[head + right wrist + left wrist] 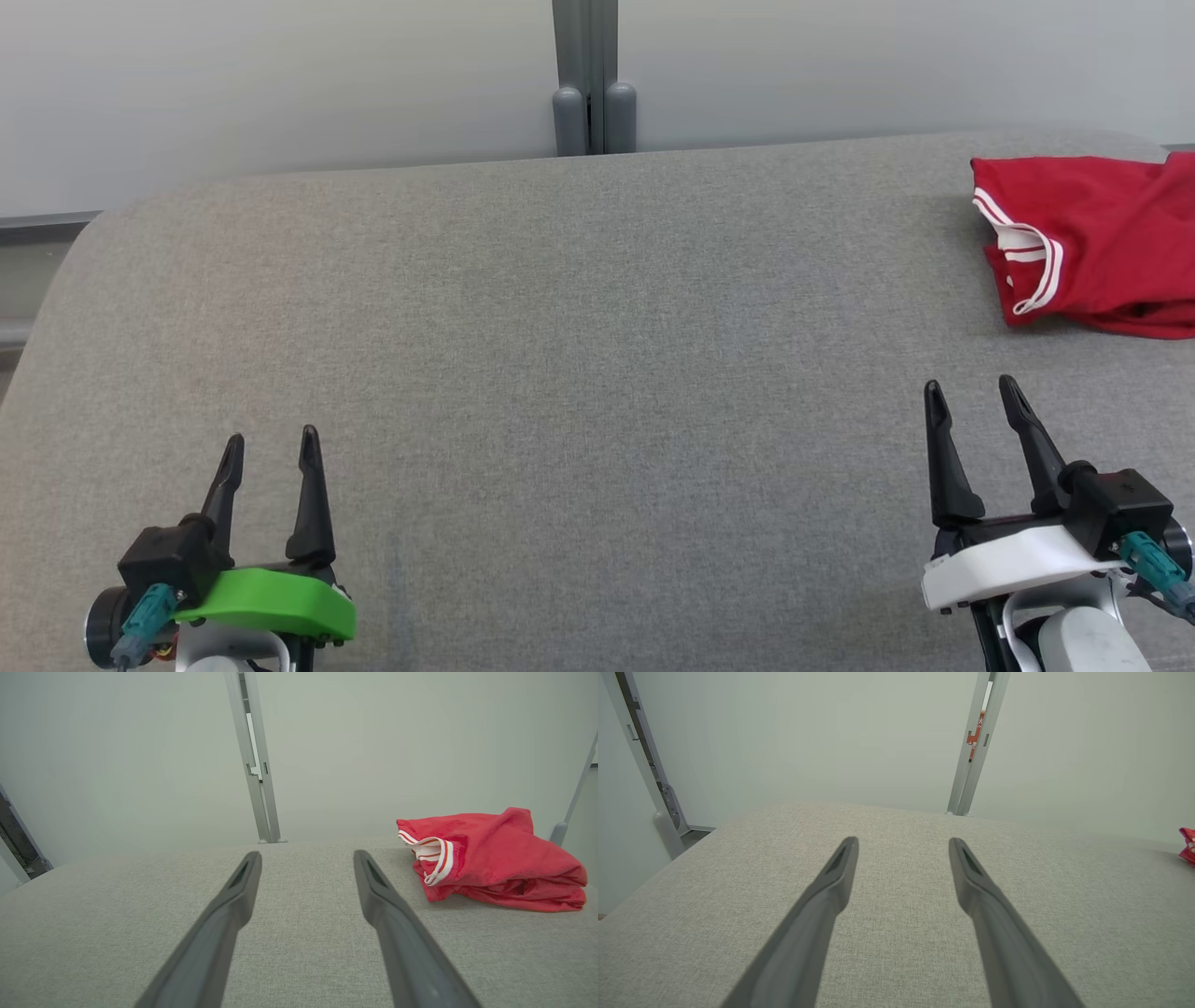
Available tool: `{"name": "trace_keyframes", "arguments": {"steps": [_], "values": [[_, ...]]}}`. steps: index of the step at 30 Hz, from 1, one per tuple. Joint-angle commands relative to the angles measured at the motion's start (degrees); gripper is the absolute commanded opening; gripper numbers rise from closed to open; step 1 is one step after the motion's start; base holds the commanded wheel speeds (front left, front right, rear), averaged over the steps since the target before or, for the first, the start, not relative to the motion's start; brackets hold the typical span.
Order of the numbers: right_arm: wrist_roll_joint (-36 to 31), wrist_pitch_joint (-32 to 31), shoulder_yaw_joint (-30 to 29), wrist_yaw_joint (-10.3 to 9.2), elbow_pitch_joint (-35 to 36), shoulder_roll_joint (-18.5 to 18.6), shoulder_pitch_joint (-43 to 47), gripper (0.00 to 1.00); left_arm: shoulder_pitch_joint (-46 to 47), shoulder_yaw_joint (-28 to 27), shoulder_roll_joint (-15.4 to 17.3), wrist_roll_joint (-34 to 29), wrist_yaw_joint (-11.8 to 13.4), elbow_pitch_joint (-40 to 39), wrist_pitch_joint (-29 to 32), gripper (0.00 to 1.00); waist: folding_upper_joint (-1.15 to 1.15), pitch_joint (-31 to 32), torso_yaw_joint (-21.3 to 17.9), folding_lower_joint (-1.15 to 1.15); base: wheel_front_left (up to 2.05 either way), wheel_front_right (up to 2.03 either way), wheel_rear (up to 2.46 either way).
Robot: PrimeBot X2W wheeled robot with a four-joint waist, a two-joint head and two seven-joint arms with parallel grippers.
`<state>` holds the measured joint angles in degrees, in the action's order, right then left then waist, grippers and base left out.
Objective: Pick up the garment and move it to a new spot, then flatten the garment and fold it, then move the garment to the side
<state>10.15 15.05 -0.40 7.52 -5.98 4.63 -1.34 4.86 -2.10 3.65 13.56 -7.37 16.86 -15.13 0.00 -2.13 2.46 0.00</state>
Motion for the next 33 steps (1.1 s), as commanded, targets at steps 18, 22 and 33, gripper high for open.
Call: {"name": "trace_keyframes", "arguments": {"steps": [18, 22, 33], "values": [[1.2, -0.8, 0.0, 0.0, -1.5, -0.9, 1.2, 0.0, -0.7, 0.1, -0.1, 1.9, 0.0, 1.9, 0.6, 0.0, 0.0, -0.1, -0.1, 0.0, 0.0, 0.0, 0.0], [5.9, -1.8, -0.3, 0.0, -1.8, -0.8, 0.9, 0.0, -0.5, -0.2, -0.1, 6.1, 0.0, 1.7, 1.9, 0.0, 0.0, 0.0, -0.2, 0.0, 0.0, 0.0, 0.0], [17.4, -4.5, -0.8, -0.01, -2.7, -0.7, -0.1, 0.0, -0.3, -0.7, -0.2, 16.9, 0.0, 0.8, 4.7, 0.0, 0.0, 0.1, -0.4, 0.0, 0.0, 0.0, 0.0]]}}
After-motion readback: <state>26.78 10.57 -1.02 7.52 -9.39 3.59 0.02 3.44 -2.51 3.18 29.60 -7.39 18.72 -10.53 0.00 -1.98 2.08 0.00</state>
